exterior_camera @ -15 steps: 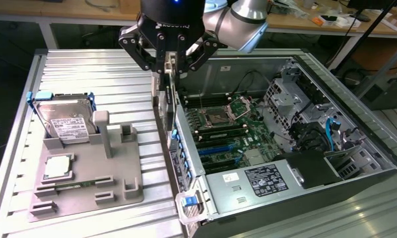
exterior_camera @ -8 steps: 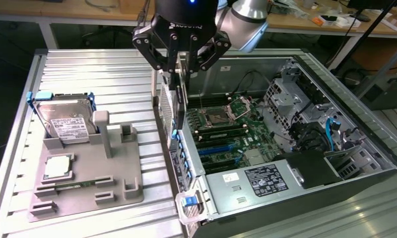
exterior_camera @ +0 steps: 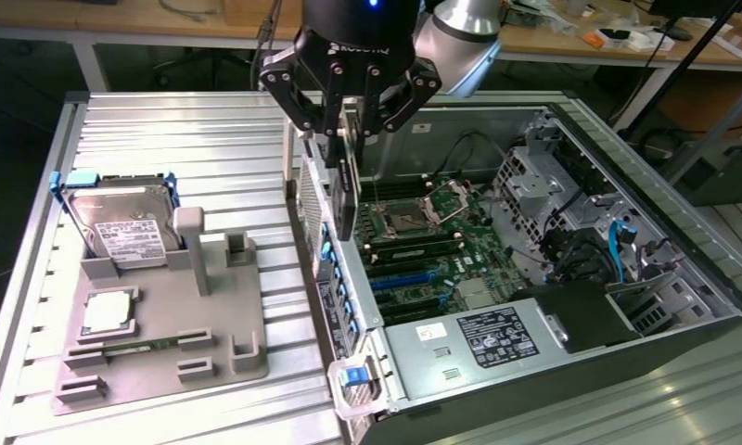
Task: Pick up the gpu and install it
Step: 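Pick up the gpu and move the gpu toward the slot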
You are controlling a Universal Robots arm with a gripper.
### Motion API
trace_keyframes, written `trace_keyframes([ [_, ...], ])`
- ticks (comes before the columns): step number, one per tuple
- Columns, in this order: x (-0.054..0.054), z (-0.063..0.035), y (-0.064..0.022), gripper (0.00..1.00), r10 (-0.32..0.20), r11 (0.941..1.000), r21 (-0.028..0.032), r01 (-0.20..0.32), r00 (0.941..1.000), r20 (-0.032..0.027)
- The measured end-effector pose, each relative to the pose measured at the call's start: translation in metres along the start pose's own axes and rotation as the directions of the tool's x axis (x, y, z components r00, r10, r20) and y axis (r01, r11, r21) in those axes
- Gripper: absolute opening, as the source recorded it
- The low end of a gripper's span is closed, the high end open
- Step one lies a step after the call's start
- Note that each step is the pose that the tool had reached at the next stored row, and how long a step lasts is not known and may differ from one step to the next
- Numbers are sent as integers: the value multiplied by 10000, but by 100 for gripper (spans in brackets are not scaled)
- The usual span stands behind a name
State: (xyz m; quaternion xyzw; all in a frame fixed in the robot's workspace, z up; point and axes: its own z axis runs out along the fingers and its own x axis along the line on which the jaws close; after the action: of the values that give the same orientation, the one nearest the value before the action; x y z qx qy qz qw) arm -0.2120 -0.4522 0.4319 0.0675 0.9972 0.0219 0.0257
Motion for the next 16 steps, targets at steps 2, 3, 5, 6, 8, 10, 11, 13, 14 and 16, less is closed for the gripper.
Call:
trace_keyframes([
  [2, -10, 1, 1, 27, 1, 10000, -1, -1, 10000, 0],
  [3, -16, 1, 2, 27, 1, 10000, 0, -1, 10000, 0],
  [5, -29, 2, 4, 27, 0, 10000, 0, 0, 10000, 0],
  [6, -35, 2, 5, 27, 1, 10000, 0, -1, 10000, 0],
  [8, -47, 3, 6, 27, 1, 10000, -1, -1, 10000, 1],
  [10, -59, 3, 8, 27, 0, 10000, 0, 0, 10000, 0],
  [11, -65, 4, 9, 27, 1, 10000, 0, -1, 10000, 0],
  [13, -77, 4, 10, 27, 1, 10000, 0, -1, 10000, 0],
  [14, -82, 5, 11, 27, 1, 10000, 0, -1, 10000, 0],
  [16, -92, 5, 12, 27, 1, 10000, 0, -1, 10000, 0],
])
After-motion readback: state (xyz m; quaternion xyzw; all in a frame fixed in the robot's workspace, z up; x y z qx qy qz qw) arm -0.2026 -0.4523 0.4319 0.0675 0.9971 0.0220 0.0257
